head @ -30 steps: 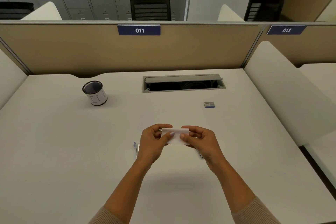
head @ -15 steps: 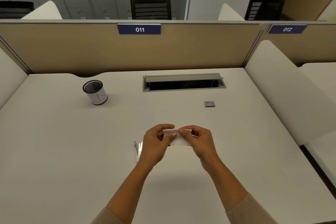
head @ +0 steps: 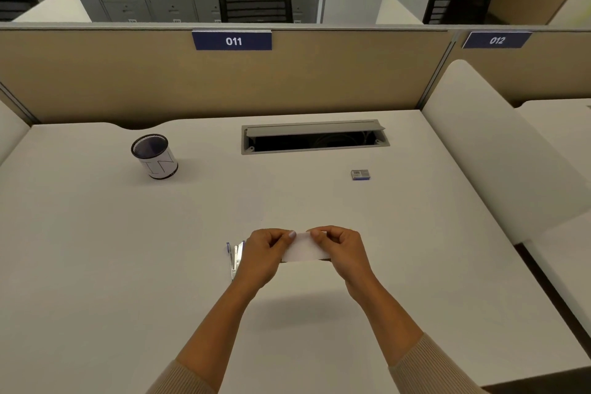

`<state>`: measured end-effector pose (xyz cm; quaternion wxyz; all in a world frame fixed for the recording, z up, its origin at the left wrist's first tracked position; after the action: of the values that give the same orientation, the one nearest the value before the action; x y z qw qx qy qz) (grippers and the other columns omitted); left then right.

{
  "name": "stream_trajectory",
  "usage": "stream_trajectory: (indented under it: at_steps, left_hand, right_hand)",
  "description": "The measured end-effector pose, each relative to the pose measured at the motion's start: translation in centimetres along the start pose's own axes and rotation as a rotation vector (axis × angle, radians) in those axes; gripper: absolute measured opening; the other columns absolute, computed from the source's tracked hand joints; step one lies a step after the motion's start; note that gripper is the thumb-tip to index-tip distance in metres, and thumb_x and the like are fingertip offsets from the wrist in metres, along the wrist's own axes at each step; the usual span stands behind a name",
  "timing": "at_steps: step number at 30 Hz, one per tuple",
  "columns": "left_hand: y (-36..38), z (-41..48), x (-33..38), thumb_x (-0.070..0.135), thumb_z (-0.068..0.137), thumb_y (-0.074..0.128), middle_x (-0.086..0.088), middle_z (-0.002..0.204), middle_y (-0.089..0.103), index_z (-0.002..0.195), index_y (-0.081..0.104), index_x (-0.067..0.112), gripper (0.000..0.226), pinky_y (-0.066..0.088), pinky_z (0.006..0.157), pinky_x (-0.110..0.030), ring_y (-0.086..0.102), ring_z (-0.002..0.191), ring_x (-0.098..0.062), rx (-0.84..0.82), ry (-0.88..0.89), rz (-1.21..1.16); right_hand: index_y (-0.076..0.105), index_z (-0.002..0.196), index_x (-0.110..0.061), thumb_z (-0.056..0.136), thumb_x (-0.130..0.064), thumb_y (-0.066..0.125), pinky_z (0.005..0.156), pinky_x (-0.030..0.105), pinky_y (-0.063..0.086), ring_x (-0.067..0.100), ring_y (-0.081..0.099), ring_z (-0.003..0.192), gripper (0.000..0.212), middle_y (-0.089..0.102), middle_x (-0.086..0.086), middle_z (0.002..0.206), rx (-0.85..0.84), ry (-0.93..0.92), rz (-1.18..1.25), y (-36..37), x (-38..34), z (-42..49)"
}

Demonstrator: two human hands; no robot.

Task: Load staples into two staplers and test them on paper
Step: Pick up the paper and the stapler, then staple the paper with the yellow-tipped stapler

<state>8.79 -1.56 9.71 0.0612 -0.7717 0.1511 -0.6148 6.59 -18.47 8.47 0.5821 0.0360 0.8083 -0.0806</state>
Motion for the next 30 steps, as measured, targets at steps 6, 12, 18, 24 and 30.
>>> stream_trajectory:
  at_steps: [6, 12, 18, 24, 30]
  left_hand:
    - [-2.0, 0.3, -1.8, 0.024, 0.098, 0.055, 0.0, 0.069, 0.058, 0.079, 0.071, 0.008, 0.028, 0.034, 0.06, -0.026, 0.046, 0.061, -0.011, 0.092, -0.035, 0.024]
    - [-3.4, -0.1, -3.4, 0.029, 0.096, 0.059, 0.015, 0.089, 0.068, 0.088, 0.073, 0.023, 0.017, 0.04, 0.068, -0.022, 0.057, 0.081, -0.003, 0.155, -0.077, -0.009]
    - [-3.5, -0.2, -3.6, 0.027, 0.095, 0.061, 0.017, 0.085, 0.069, 0.083, 0.073, 0.027, 0.017, 0.042, 0.066, -0.02, 0.059, 0.077, -0.004, 0.172, -0.085, -0.013]
    - [-3.7, -0.1, -4.2, 0.029, 0.094, 0.061, 0.013, 0.086, 0.07, 0.081, 0.074, 0.027, 0.019, 0.044, 0.067, -0.023, 0.06, 0.078, -0.009, 0.174, -0.115, -0.014]
    - [-2.9, 0.2, -4.4, 0.026, 0.095, 0.061, 0.005, 0.096, 0.072, 0.085, 0.074, 0.027, 0.017, 0.054, 0.078, -0.03, 0.064, 0.089, -0.014, 0.15, -0.173, -0.16]
  right_hand:
    - [0.072, 0.097, -0.015, 0.093, -0.025, 0.064, 0.081, 0.029, 0.054, 0.016, 0.066, 0.086, 0.013, 0.073, 0.002, 0.092, 0.266, -0.002, -0.07, -5.8, 2.4, 3.6]
    - [0.047, 0.131, -0.004, 0.076, -0.041, 0.08, 0.1, 0.038, 0.044, 0.026, 0.052, 0.119, 0.074, 0.049, 0.011, 0.127, 0.25, 0.184, -0.568, -7.8, 8.9, 6.6]
    - [0.05, 0.12, -0.002, 0.075, -0.032, 0.08, 0.085, 0.032, 0.041, 0.03, 0.055, 0.105, 0.061, 0.052, 0.013, 0.116, 0.22, 0.109, -0.72, -5.6, 9.5, 7.9]
    - [0.062, 0.106, -0.004, 0.076, -0.022, 0.081, 0.08, 0.039, 0.056, 0.025, 0.066, 0.082, 0.04, 0.07, 0.01, 0.095, 0.285, 0.188, -0.405, -6.4, 10.1, 7.7]
    - [0.075, 0.098, -0.007, 0.077, -0.02, 0.078, 0.07, 0.031, 0.059, 0.018, 0.068, 0.078, 0.025, 0.07, 0.005, 0.088, -0.045, 0.426, 0.531, -2.6, 10.8, 4.9]
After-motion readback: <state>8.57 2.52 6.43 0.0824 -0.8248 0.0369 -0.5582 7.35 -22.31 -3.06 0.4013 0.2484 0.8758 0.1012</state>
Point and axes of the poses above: each hand's wrist, its own z-axis towards the middle knuckle, its own y-axis out of the palm, x = y × z, the point moved 9 cm from there along z, towards the middle knuckle
